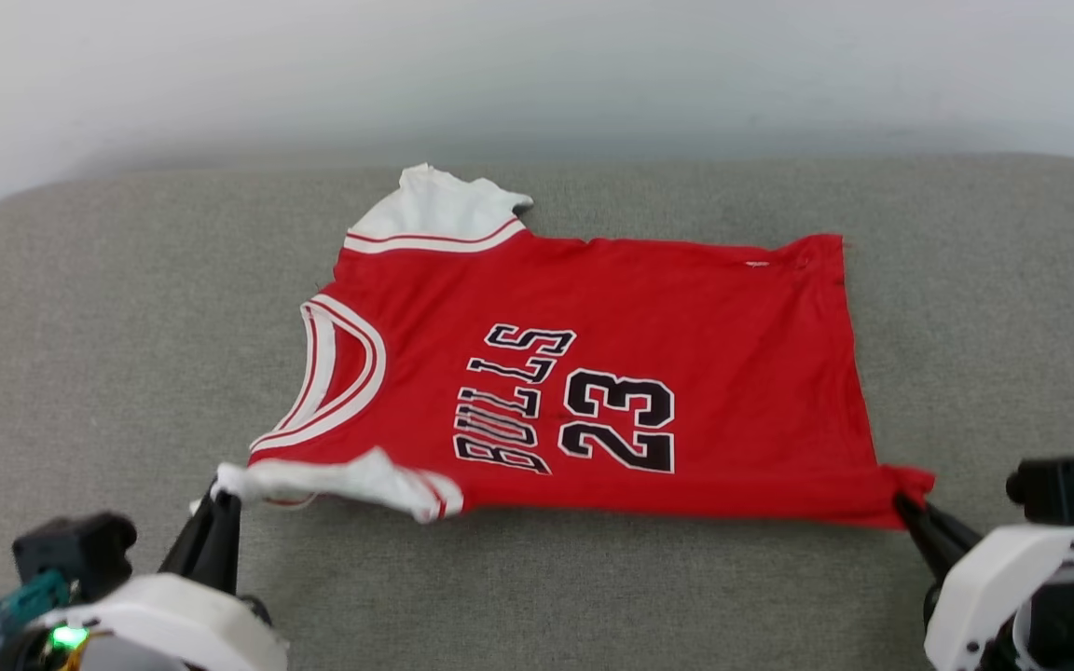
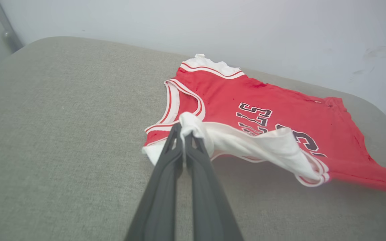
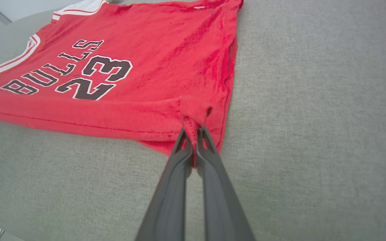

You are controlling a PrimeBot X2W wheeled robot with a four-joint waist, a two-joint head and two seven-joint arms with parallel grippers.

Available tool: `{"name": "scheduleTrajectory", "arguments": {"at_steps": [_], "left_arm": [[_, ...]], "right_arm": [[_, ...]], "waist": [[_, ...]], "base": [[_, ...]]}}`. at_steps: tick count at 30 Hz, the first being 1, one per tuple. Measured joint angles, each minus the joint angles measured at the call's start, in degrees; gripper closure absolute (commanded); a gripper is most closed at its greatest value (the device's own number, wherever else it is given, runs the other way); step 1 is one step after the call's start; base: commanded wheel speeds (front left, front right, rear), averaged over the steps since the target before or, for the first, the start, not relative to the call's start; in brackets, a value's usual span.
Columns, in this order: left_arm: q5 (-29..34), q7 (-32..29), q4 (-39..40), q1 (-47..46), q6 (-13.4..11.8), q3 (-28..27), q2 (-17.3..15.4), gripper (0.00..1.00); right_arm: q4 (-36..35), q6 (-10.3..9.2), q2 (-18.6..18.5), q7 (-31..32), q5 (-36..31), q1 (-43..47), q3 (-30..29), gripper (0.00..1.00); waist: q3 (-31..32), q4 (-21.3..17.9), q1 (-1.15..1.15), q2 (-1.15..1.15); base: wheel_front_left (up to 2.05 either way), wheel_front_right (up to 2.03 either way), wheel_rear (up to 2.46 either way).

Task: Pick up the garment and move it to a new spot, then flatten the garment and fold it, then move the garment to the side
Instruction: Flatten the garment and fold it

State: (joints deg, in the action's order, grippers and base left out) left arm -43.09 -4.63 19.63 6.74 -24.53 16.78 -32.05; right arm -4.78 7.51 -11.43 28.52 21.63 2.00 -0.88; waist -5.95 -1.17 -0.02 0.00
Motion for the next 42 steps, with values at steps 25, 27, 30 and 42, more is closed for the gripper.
{"name": "scheduleTrajectory", "arguments": {"at_steps": [25, 27, 30, 42], "left_arm": [[-2.9, 1.8, -36.8, -27.4, 16.4, 4.8, 7.1, 0.0], [-3.5, 2.0, -38.7, -27.9, 17.2, 4.9, 7.7, 0.0], [-4.0, 2.8, -40.8, -28.2, 18.0, 4.4, 7.5, 0.0], [-5.6, -2.5, -35.7, -24.2, 16.4, 2.5, 0.9, 0.0]], "right_arm": [[27.5, 0.0, -0.2, -9.1, -2.0, -24.0, 9.2, 0.24], [28.7, 0.0, -0.5, -11.1, -1.3, -24.2, 10.3, 0.0], [29.7, 0.0, -1.0, -14.7, 0.5, -24.2, 11.5, 0.0], [21.0, -0.01, -3.4, -34.6, -3.8, -19.1, 9.2, 0.0]], "waist": [[-11.4, -2.3, 0.02, 0.0], [-11.1, -2.3, 0.02, 0.0], [-10.1, -2.4, 0.02, 0.0], [-2.7, -2.8, 0.02, 0.0]], "base": [[0.0, 0.0, 0.0], [0.0, 0.0, 0.0], [0.0, 0.0, 0.0], [0.0, 0.0, 0.0]]}}
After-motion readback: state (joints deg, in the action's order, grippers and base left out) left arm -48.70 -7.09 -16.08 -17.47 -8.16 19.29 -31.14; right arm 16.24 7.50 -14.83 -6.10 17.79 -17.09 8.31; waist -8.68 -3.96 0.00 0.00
